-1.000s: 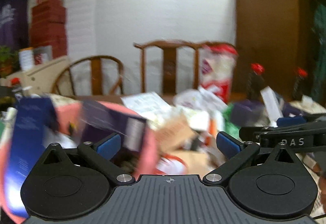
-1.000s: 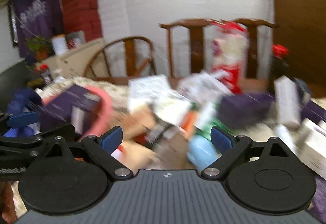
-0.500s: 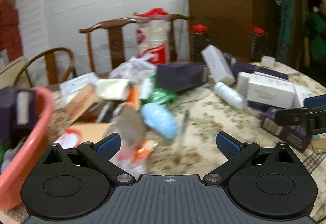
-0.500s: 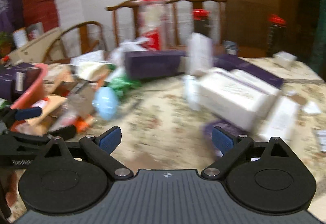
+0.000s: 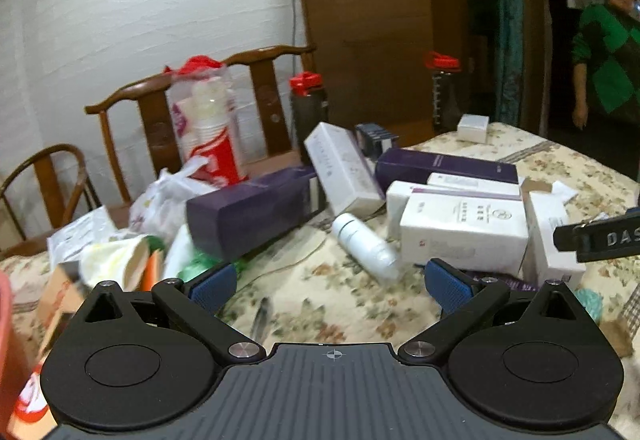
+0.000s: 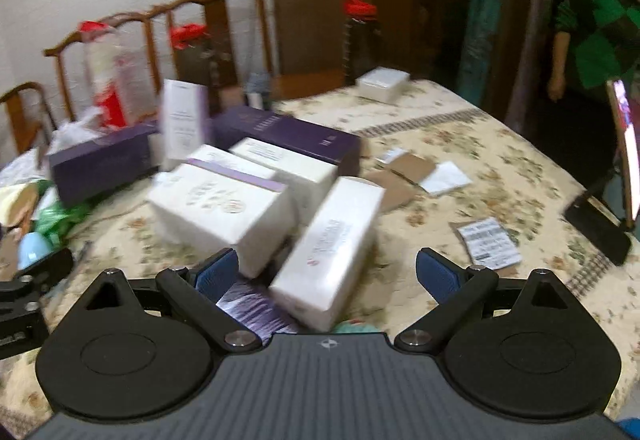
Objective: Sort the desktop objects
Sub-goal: 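Move both tools back to the pile, right tool reaching a white box, then close the right tool on the long white box while the left tool reaches a white Marie Anne box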
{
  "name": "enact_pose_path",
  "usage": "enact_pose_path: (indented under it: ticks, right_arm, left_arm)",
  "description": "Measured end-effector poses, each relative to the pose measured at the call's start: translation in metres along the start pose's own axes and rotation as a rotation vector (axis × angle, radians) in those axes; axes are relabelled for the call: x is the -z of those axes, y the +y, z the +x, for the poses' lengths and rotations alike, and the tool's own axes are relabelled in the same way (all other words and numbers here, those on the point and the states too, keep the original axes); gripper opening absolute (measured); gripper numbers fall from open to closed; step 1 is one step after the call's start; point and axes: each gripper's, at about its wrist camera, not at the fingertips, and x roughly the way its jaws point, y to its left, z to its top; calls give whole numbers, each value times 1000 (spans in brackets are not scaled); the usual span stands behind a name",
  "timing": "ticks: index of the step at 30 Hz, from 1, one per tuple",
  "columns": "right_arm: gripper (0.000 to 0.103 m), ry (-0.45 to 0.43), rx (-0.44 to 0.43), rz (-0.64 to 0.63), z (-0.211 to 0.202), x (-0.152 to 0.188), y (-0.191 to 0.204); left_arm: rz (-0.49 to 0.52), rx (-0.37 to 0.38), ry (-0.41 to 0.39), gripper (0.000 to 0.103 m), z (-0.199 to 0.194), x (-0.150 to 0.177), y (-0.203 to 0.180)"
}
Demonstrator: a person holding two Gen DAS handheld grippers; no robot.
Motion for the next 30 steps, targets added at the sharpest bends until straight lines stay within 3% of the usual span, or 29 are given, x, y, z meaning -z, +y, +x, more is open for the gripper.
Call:
enact_pose_path:
  ticks: [2,7,15,16,17,18,20,25,30]
  right_arm:
    - [96,13,30,28,9,-2,-4]
    - [96,60,7,145,33,-4,-13]
    - [92,134,4,176,77,6,-16]
    - [87,141,-9,182,80,8,-18]
    - [75,149,-34,191,83,11,-21]
    - [71,149,-57,200,84,14,-25]
    - [52,110,-70,156,78,18,-25]
    - [52,101,-55,93,69,21,-21]
    - [49,102,-75,90,64,28,-31]
  left_arm:
    - [-12,13,7,103,10,-6,2]
    - [-69,50,39,103,39,-28,3]
    - [-16,38,44,103,65,-34,-10]
    - [-25,44,54,103,69,-35,-11]
    - [-39,55,68,103,73,-37,-12]
    - [-51,63,79,103,76,-39,-14]
    - [-80,74,101,103,82,-43,-19]
    - [-126,43,144,103,91,-54,-33]
    - [-125,29,101,103,89,-64,-52]
